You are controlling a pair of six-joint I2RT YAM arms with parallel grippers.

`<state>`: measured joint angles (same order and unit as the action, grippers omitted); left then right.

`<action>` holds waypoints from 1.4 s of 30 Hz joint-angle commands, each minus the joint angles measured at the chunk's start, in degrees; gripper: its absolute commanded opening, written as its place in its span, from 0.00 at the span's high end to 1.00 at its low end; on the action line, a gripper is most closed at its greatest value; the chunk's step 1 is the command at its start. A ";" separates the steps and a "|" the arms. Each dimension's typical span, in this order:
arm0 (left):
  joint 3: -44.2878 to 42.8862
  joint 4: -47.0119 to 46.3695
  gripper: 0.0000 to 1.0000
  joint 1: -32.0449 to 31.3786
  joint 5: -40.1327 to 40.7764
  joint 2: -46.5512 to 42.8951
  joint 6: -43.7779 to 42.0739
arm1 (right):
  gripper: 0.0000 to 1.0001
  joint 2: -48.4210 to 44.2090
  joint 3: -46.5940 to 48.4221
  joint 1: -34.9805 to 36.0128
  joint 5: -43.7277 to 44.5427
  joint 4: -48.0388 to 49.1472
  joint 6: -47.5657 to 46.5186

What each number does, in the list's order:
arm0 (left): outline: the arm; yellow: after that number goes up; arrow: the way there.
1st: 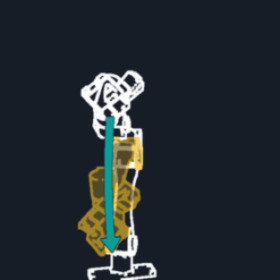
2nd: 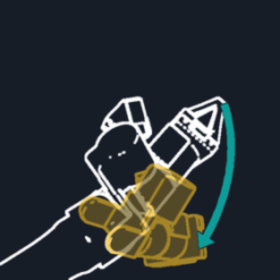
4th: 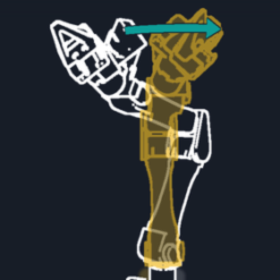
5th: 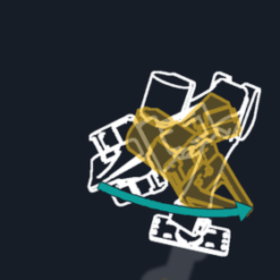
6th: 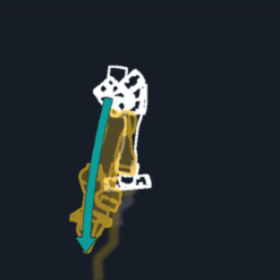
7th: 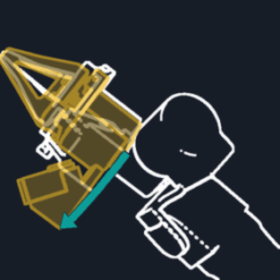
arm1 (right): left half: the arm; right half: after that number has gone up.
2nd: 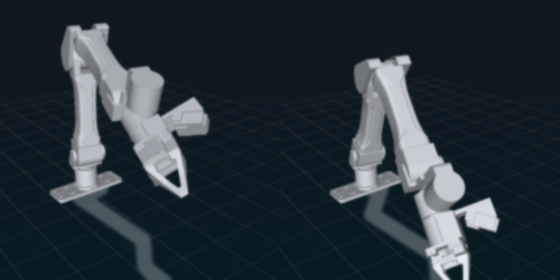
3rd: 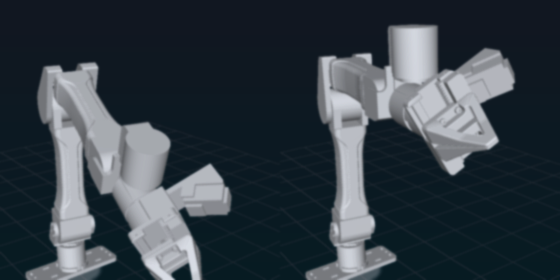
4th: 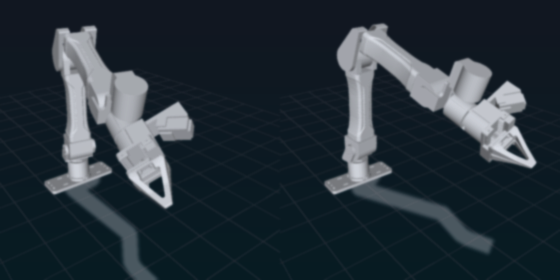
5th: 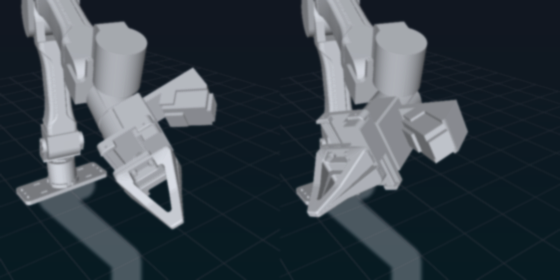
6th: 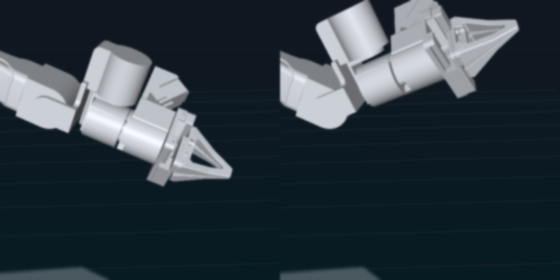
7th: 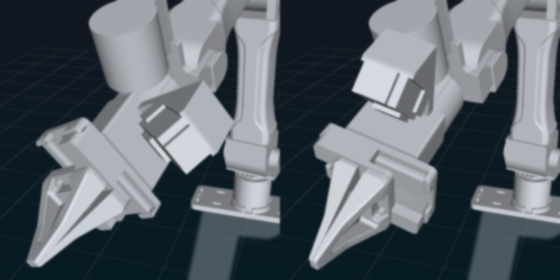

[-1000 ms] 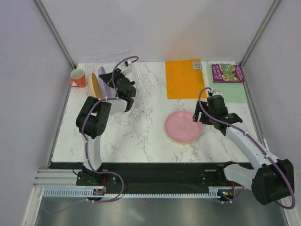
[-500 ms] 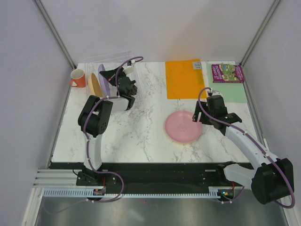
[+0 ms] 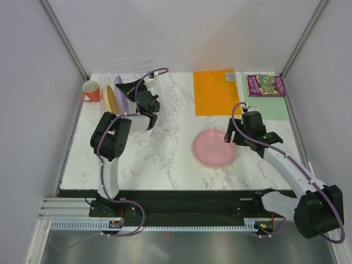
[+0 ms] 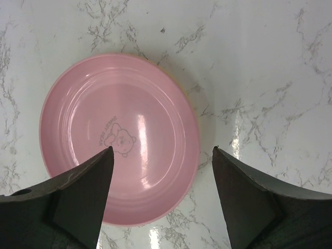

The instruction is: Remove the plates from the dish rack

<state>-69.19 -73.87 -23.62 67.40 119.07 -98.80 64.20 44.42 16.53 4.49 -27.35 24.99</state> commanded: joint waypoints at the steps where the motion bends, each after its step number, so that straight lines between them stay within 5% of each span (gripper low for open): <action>1: -0.68 -21.32 0.98 0.24 0.63 -4.89 -6.48 | 0.17 -1.28 -0.30 -0.27 -0.98 1.87 -0.91; 19: -1.30 -21.32 0.98 -0.20 1.33 -10.69 -12.11 | 0.16 -2.15 -0.57 -0.27 -3.52 2.66 -1.26; 26: -0.26 -13.52 0.98 -8.71 5.29 -18.59 -6.60 | 0.17 -4.26 1.19 -0.19 -4.40 1.60 -1.09; 29: 0.11 6.21 0.98 -13.55 7.22 -25.25 9.89 | 0.17 -5.93 2.77 -0.27 -4.32 0.11 -1.26; 33: -3.57 51.91 0.98 -18.39 6.35 -33.01 45.86 | 0.17 -7.60 4.27 -0.27 -4.32 -1.91 -0.82; 35: -8.04 67.45 0.98 -20.59 3.37 -35.29 58.92 | 0.18 -8.74 4.70 -0.10 -7.12 -2.27 -0.47; 37: -12.00 92.96 0.98 -21.55 -5.71 -38.28 81.33 | 0.19 -9.62 5.06 -0.10 -10.46 -1.57 -0.12; 42: -8.87 99.79 0.98 -21.47 -25.80 -45.31 100.53 | 0.17 -12.08 5.23 -0.10 -16.78 2.03 1.72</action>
<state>-79.50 5.72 -44.93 58.57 78.83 -27.40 53.95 47.20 16.49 -5.69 -28.82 25.02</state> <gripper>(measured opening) 0.042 0.828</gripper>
